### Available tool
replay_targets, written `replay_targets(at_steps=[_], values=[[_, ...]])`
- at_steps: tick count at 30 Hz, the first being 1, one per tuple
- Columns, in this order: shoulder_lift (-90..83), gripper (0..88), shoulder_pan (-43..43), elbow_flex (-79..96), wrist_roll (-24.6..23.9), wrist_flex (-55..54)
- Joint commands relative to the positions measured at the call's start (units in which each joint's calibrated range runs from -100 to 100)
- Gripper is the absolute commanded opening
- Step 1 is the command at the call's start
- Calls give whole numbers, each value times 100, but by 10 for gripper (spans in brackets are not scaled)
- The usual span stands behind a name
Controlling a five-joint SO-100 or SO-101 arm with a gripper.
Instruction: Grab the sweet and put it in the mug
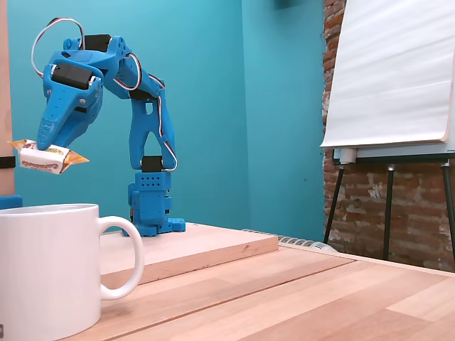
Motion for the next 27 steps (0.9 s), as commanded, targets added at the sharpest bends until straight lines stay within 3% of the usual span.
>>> replay_targets(at_steps=[1,16,27], values=[[-216,0,42,-436,20,-43],[-336,0,35,-410,29,-35],[-319,213,42,-285,20,-35]])
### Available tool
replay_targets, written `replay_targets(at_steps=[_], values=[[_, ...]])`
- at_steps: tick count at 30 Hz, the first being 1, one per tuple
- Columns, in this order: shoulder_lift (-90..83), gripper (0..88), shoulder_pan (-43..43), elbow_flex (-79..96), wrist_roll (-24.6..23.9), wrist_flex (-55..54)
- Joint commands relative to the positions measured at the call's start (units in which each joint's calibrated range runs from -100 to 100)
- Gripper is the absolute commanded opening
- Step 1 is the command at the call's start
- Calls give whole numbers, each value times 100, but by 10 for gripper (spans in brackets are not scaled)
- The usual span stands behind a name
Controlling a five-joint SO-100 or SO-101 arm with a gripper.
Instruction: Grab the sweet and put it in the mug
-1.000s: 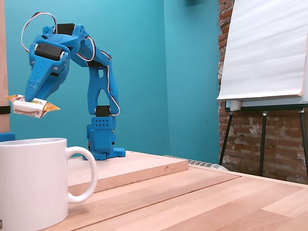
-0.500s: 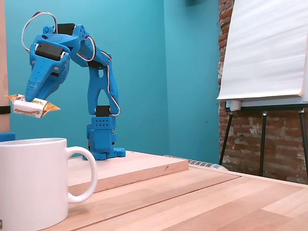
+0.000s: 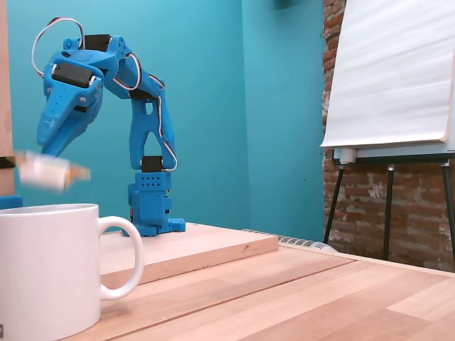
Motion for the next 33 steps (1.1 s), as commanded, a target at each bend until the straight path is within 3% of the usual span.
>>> replay_targets(at_steps=[1,6,11,15,21,33], values=[[-319,228,42,-276,5,-35],[-345,267,42,-88,-10,-35],[-440,239,50,-79,-54,-35],[-440,174,57,-71,-49,-35],[-448,0,173,-44,10,-27],[-629,0,652,-97,10,-27]])
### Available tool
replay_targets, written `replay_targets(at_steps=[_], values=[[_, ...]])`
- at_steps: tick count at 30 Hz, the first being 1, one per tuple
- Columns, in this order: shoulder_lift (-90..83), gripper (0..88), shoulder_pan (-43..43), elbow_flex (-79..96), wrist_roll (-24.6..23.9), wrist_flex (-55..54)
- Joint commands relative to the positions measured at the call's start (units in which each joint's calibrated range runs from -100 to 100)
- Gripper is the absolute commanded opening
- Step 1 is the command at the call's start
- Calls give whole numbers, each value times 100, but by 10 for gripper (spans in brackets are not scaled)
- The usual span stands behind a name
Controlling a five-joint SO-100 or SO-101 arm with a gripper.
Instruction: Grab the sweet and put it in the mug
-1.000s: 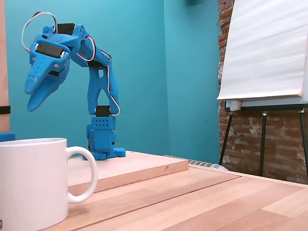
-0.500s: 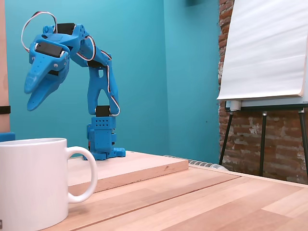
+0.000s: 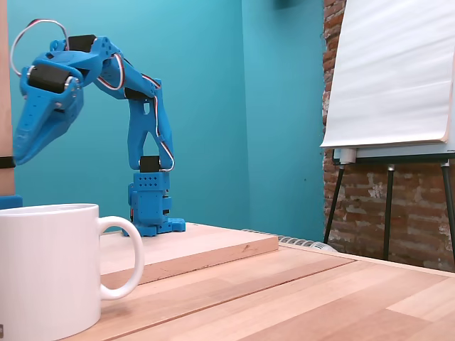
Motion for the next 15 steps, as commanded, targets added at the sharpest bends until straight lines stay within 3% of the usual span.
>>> replay_targets(at_steps=[1,8,15], values=[[-713,0,238,-44,-15,-27],[-1582,0,666,536,-63,-19],[-2847,0,717,2258,-313,-27]])
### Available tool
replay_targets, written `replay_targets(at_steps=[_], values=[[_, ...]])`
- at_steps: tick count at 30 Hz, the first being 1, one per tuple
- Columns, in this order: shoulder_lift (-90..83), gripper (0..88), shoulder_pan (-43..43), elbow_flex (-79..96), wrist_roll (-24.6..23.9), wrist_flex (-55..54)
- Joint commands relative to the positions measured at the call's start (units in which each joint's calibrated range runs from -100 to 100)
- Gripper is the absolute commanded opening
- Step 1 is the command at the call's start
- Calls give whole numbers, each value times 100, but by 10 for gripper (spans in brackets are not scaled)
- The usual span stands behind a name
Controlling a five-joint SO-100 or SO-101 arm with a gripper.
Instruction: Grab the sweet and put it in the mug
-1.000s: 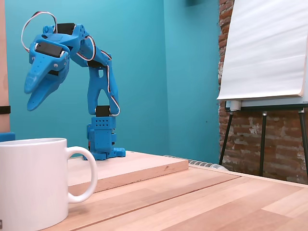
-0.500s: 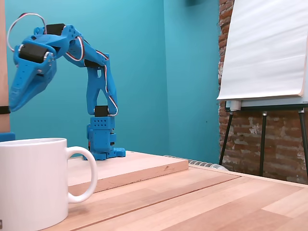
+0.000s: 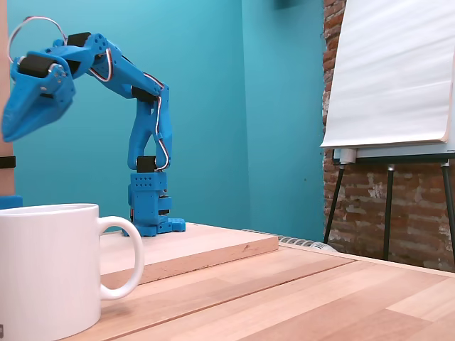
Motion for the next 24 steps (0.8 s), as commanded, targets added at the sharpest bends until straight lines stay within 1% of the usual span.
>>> replay_targets(at_steps=[1,5,15,24], values=[[-991,0,53,795,-117,-27],[-1835,0,53,2071,-200,-27],[-3702,0,38,5148,-195,-59],[-5062,0,31,6950,-195,-116]])
